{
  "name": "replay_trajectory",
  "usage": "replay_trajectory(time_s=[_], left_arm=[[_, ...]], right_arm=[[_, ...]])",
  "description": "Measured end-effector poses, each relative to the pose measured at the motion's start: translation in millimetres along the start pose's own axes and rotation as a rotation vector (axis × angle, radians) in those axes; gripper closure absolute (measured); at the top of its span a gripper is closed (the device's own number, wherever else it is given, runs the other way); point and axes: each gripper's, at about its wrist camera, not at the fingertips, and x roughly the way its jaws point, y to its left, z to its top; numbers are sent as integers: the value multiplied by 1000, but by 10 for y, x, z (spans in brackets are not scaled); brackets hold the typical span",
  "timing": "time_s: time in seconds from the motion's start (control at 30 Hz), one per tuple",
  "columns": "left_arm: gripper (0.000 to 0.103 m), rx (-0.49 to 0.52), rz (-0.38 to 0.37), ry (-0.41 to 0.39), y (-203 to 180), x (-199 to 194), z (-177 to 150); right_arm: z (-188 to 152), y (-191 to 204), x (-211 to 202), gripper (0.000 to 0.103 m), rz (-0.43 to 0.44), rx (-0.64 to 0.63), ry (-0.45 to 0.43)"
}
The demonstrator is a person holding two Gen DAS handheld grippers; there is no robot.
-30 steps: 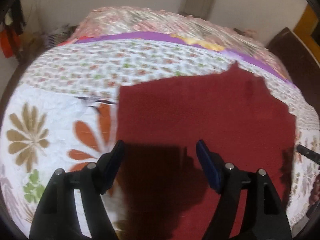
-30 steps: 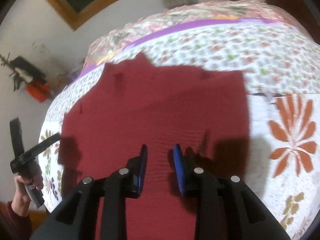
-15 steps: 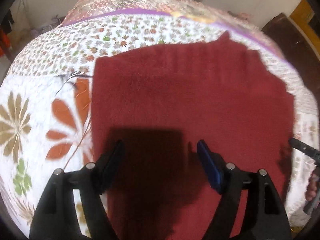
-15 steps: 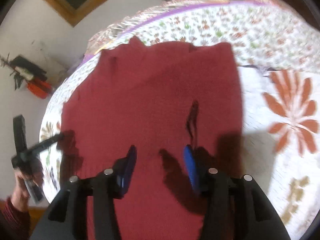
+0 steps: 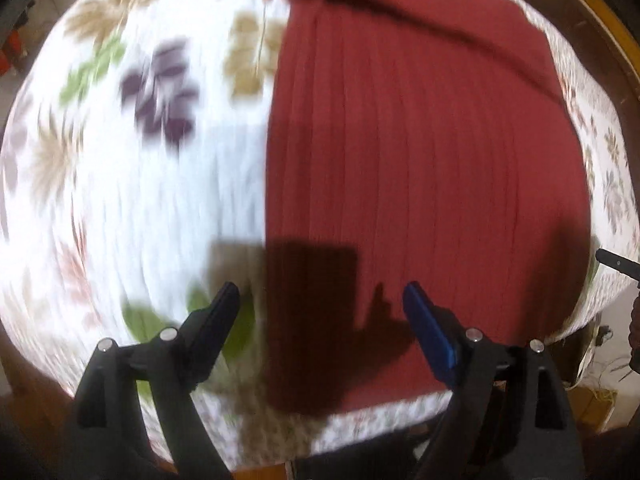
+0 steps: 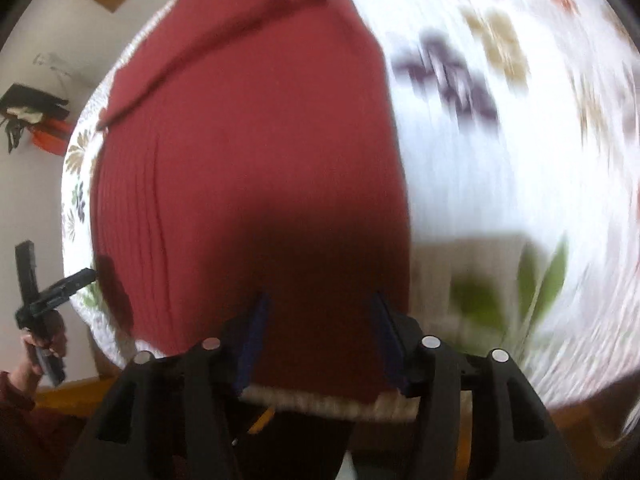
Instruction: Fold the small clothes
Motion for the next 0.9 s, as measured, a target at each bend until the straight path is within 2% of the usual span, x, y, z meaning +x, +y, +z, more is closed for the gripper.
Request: replay_trajectory(time_s=[0.07,0.13,0.27,0.37,0.47,0.63,0.7,0.77,0.8,0.83,0.87,0.9], left_arm=[[20,-19,-2,10,39,65,-118],[20,-39,6,9,100,128,-233],[20,-61,-32,20,125,195,-347],[20,-63,-51,27,90,239,-409],[20,-87,-101,49,26,297,-442],[20,-102,-71,47,-47,418,-516],[20,-119,-58,38,-58,450,-502],[29,-124,-30,33,-87,477,-468],[32,-124,-18,31,-79,485,-434],[44,-122,-8,28,-78,480,-439],[58,-122,-6,27,-73,474,-443],[65,-123,-21,26,-107,503,-520]], right_arm=[[-160,-68,74,45,-6,0,15],[-252,-96,188,41,-48,-11,32],[-294,-192,313,36,-14,14,57],[-300,-174,440,36,-11,26,74],[-334,-149,475,36,-13,9,84],[-358,-196,534,35,-25,29,72],[-348,-208,583,30,-12,56,64],[-319,-163,643,29,-19,57,64],[-314,-120,665,31,-37,36,66],[-328,-88,693,34,-53,12,66],[-335,-54,701,48,-61,-11,68],[-341,-33,703,68,-58,-29,73]])
